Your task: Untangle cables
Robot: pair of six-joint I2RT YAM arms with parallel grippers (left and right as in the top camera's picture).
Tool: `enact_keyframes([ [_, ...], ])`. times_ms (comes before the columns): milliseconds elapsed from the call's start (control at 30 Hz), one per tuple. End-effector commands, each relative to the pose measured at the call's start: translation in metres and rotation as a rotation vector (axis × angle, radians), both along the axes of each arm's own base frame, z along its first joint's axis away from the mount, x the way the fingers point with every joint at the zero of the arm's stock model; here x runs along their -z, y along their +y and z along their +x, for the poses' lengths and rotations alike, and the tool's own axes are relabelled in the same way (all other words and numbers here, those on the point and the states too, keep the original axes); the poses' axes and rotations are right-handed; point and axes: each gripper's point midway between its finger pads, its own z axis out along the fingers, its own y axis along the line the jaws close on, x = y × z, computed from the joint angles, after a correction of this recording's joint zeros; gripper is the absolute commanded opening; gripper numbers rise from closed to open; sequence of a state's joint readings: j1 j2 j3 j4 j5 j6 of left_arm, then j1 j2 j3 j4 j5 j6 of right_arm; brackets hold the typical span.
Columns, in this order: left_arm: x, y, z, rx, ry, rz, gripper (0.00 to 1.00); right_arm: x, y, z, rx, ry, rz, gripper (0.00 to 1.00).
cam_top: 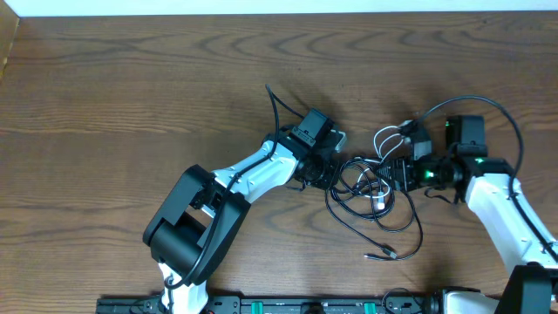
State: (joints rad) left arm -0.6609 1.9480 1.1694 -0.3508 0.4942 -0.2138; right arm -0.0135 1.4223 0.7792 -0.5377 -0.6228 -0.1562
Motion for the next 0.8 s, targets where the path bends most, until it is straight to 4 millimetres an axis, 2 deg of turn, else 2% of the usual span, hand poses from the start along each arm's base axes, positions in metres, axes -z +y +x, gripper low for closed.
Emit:
enact_keyframes([
  [0,0.002,0.001,0.004,-0.011,0.0,0.009,0.08,0.008,-0.011,0.012,0.025,-0.047,-0.115,0.44],
  [167,0.002,0.001,0.004,-0.011,-0.001,0.009,0.08,0.005,-0.013,0.022,0.041,-0.088,-0.122,0.48],
  [400,0.002,0.001,0.004,-0.012,-0.001,0.009,0.08,0.013,0.001,0.009,-0.005,-0.061,-0.105,0.51],
  [500,0.002,0.001,0.004,-0.011,0.0,0.009,0.08,0.017,0.006,0.007,-0.021,-0.069,-0.104,0.49],
  [600,0.002,0.001,0.004,-0.012,-0.001,0.009,0.08,0.021,0.002,0.009,-0.01,-0.076,-0.141,0.42],
  [767,0.002,0.001,0.004,-0.012,0.0,0.009,0.08,0.021,0.0,0.02,0.011,-0.109,-0.154,0.41],
])
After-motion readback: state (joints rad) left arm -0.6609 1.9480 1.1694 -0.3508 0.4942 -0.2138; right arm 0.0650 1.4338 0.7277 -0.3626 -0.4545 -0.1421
